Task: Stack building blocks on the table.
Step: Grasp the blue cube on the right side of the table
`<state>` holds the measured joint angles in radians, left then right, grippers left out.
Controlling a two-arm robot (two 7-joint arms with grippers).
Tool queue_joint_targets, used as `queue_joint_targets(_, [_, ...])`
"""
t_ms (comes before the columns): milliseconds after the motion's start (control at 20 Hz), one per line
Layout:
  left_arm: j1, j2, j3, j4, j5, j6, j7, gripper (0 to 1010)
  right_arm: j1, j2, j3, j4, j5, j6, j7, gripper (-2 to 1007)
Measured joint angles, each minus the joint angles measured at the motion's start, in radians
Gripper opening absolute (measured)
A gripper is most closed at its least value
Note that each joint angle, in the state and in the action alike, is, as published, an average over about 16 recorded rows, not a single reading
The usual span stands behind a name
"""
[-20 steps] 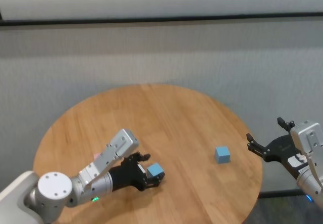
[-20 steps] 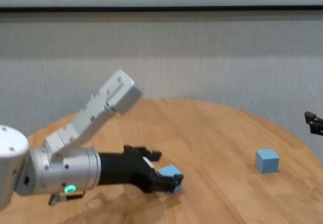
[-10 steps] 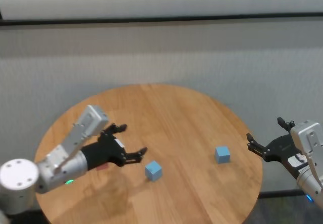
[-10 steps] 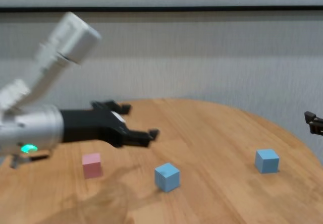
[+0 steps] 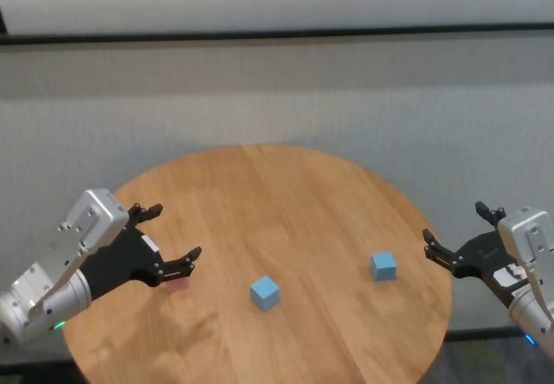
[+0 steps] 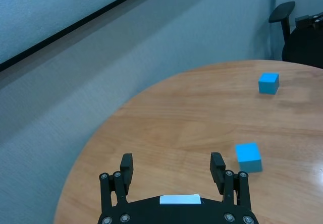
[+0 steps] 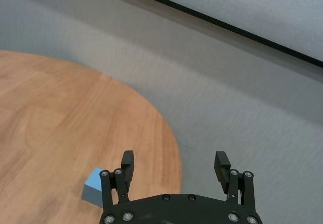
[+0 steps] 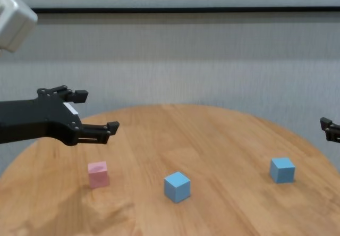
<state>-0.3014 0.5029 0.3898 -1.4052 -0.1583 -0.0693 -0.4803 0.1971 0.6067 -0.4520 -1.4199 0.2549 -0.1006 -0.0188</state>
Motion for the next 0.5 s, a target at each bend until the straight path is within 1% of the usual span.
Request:
queue_joint_targets(200, [0.021,0.017,-0.011,-0.026,0.006,-0.003,0.010,1002,-0.006,0.003,-0.002,-0.019,0.009,0.052,0.021,1001])
queue_joint_targets(350, [0.022,0.018,-0.012,-0.026,0.008,-0.004,0.010,1002,-0.011,0.004,-0.005,-0.037,0.017,0.102,0.038,1001])
queue_joint_targets(500, [0.018,0.014,-0.009,-0.021,0.007,-0.005,0.008,1002,-0.015,0.000,-0.007,-0.054,0.025,0.159,0.052,1001])
